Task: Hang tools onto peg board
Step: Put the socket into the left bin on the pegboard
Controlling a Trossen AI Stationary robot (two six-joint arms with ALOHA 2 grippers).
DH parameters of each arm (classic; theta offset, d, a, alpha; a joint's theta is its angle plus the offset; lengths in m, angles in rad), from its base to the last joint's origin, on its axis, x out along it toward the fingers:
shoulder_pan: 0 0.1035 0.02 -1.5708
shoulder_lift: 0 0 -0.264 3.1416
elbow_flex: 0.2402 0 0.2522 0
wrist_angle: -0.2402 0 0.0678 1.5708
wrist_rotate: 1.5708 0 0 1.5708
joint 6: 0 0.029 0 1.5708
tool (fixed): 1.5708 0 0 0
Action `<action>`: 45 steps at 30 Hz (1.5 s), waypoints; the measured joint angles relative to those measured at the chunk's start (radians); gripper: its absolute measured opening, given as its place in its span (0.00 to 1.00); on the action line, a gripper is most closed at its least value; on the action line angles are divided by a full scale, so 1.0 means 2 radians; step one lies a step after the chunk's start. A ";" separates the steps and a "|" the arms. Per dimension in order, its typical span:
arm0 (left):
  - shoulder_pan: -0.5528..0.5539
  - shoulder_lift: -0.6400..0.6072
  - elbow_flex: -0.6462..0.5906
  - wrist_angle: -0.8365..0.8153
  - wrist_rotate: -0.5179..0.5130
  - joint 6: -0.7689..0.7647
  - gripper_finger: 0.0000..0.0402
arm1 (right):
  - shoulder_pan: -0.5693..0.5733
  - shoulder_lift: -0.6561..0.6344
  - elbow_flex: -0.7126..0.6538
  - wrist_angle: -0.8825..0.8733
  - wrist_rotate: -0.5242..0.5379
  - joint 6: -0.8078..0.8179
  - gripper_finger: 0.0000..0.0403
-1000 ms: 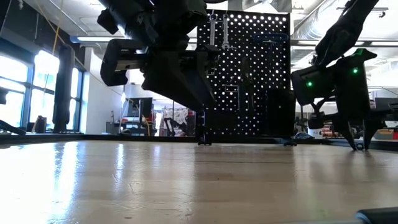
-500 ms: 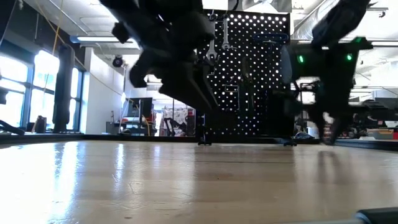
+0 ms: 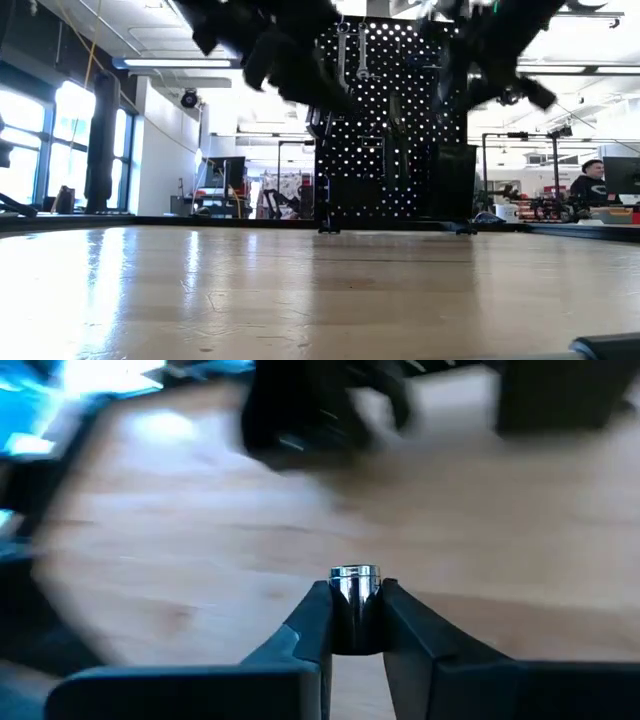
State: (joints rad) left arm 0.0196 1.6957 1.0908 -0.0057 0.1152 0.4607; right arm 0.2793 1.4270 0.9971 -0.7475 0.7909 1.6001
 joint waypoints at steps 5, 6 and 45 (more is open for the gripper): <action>-0.013 -0.043 0.000 0.044 -0.067 0.030 0.29 | 0.034 -0.018 0.047 0.014 0.053 -0.068 0.12; -0.017 -0.050 0.000 0.054 -0.079 0.041 0.29 | 0.040 -0.021 0.055 0.020 0.059 -0.084 0.12; -0.063 -0.086 0.001 0.269 -0.116 0.110 0.61 | 0.100 -0.027 0.127 0.299 0.102 -0.496 0.12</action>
State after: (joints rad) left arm -0.1067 1.5234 1.0927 0.5318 -0.1177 0.6807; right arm 0.4793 1.3739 1.2503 -0.1503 0.9955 0.6077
